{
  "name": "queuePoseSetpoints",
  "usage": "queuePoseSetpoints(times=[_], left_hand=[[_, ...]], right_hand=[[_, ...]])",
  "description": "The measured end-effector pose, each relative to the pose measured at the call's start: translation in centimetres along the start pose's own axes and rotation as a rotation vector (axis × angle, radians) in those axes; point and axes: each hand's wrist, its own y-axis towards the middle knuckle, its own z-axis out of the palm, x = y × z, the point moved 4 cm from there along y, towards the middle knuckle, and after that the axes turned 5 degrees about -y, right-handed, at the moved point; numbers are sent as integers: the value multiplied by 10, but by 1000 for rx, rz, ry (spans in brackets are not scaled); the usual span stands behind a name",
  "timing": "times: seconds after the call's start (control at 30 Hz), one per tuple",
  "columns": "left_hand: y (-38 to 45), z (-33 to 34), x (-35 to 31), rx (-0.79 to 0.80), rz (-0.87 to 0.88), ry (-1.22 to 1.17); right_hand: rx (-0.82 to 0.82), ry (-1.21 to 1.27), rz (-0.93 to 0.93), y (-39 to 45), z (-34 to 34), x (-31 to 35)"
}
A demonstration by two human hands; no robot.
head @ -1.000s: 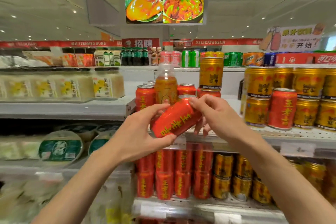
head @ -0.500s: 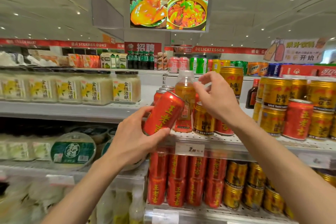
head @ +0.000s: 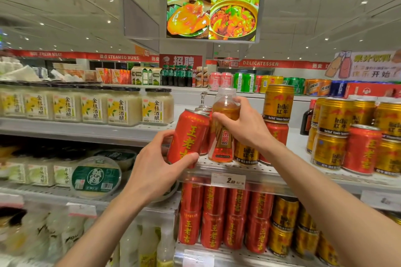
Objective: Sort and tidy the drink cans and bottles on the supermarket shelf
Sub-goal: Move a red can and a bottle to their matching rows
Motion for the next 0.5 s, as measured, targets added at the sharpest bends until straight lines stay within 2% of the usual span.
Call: queuePoseSetpoints(times=[0.3, 0.5], left_hand=[[-2, 10, -7, -40, -24, -18], [4, 43, -9, -36, -19, -9]], right_hand=[[-76, 245, -42, -13, -28, -2], [-55, 283, -73, -33, -57, -17]])
